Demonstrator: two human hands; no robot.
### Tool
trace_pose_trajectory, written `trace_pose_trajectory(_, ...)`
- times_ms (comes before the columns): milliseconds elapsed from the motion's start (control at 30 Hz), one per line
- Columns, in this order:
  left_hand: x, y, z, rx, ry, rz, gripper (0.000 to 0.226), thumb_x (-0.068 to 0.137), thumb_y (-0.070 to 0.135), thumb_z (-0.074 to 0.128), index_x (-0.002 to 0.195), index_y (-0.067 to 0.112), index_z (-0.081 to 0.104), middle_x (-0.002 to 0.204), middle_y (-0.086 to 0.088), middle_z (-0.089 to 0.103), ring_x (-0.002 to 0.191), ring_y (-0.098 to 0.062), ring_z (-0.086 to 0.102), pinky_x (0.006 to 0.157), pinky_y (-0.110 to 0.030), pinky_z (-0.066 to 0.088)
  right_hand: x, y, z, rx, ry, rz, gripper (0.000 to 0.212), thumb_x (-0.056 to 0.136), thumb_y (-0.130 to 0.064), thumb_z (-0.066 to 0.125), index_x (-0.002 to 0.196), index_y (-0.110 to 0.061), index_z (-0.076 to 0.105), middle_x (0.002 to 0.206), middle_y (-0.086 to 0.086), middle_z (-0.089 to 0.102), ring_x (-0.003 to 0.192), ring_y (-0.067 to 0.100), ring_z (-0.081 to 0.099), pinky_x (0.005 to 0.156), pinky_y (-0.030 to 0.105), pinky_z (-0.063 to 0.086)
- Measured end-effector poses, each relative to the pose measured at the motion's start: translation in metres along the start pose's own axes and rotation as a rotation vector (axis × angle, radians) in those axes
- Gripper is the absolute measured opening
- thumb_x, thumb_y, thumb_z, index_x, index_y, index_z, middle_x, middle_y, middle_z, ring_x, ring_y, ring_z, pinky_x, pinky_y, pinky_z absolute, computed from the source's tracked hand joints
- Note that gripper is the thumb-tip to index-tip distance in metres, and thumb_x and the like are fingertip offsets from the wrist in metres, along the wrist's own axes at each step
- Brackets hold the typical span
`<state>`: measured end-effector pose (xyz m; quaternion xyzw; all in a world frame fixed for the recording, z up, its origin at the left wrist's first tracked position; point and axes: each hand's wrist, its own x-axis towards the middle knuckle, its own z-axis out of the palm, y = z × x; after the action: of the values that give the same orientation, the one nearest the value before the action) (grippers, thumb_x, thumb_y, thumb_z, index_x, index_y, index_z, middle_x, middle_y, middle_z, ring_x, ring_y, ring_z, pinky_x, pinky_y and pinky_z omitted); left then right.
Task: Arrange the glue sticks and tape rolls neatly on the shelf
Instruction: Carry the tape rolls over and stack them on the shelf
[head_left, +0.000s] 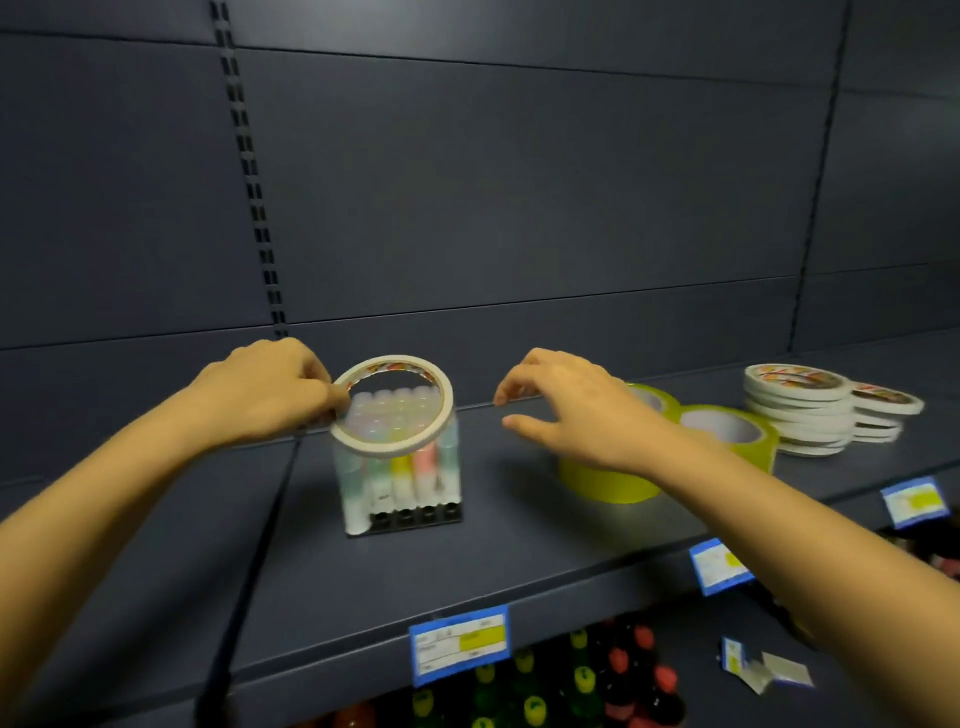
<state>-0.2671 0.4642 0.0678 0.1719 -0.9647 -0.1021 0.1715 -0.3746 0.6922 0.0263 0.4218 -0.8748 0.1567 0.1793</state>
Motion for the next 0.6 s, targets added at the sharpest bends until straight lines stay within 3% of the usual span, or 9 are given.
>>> trace_pose_trajectory(300,0.027,0.160,0.042,-0.102,0.045,0.078,0.036,0.079,0.035,0.065,0.048,0.018,0.064,0.055,0.001,0.059,0.056,-0.018,0.048,0.059,-0.030,0.037,-0.065,0.151,-0.067,-0.057,0.048,0.063,0.022,0.090,-0.038,0.056,0.111,-0.032,0.060,0.118,-0.011,0.054,0.113,0.010,0.048,0.089,0.035,0.045)
trace_pose_trajectory(467,0.044,0.261,0.077,-0.142,-0.003,0.114,0.047,0.077,0.036,0.066,0.033,0.021,0.058,0.030,0.008,0.040,0.048,-0.014,0.038,0.052,-0.028,0.028,-0.102,0.239,-0.103,-0.088,0.042,0.149,0.018,0.089,-0.040,0.056,0.105,-0.035,0.061,0.112,-0.012,0.056,0.109,0.010,0.050,0.084,0.034,0.046)
trace_pose_trajectory(600,0.064,0.338,0.107,-0.126,-0.045,0.166,0.033,0.077,0.036,0.065,0.049,0.019,0.063,0.049,0.003,0.049,0.056,-0.018,0.046,0.056,-0.027,0.033,-0.131,0.300,-0.125,-0.116,0.120,0.239,0.011,0.088,-0.038,0.057,0.097,-0.035,0.063,0.104,-0.015,0.057,0.106,0.010,0.050,0.081,0.034,0.045)
